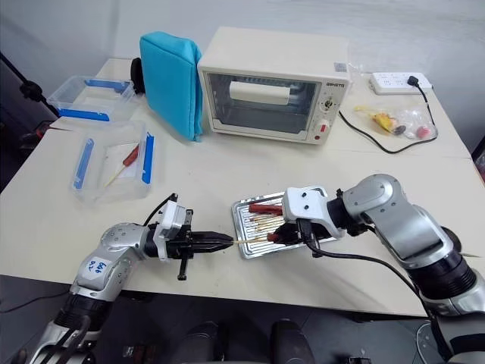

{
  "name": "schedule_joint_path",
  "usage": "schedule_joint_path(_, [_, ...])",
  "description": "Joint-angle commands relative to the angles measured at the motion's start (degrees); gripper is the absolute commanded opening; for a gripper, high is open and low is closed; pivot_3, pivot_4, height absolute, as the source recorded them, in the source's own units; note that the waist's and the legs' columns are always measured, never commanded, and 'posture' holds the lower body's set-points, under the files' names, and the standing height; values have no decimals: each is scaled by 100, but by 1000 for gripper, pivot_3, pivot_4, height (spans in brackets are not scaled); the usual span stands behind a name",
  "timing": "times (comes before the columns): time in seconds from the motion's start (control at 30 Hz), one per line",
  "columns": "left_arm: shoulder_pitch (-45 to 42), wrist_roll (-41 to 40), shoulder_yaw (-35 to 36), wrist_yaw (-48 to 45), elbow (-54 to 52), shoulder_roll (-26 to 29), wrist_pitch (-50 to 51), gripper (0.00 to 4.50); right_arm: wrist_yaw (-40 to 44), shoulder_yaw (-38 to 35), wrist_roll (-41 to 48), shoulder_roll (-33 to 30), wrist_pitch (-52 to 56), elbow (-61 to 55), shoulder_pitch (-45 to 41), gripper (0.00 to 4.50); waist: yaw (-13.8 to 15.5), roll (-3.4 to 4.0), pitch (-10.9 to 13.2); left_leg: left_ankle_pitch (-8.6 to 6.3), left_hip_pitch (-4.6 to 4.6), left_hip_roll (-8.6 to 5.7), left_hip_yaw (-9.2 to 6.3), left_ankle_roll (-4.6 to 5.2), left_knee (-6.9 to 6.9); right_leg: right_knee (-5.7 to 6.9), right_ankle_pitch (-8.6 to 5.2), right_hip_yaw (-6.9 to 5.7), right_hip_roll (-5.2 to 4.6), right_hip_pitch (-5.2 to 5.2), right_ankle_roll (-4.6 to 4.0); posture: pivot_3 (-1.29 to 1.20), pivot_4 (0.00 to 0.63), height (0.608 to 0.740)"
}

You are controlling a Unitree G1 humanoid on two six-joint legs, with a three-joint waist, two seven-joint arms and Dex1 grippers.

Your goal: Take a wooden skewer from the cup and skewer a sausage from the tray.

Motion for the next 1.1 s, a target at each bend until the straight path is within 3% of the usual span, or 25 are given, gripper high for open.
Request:
schedule_joint_path(0.03, [25, -187, 137, -61, -311, 102, 16, 0, 65, -118, 44, -101, -93, -123, 8, 246, -3, 0, 0, 0, 0, 0, 0, 0, 0, 0, 0, 0, 0, 0, 0, 0, 150, 740])
schedule_joint_path(0.73, [-143, 54, -138, 50, 0, -152, -152, 0, 46, -78, 121, -2, 0, -271, -25, 246, -1, 0, 0, 0, 0, 0, 0, 0, 0, 0, 0, 0, 2, 1, 0, 0, 150, 740])
schedule_joint_path(1.1, [71, 0, -4, -30, 18, 134, -198, 0, 55, -183, 79, -129, -57, -151, 29, 246, -1, 0, 0, 0, 1, 0, 0, 0, 1, -1, 0, 1, 1, 0, 0, 0, 150, 740])
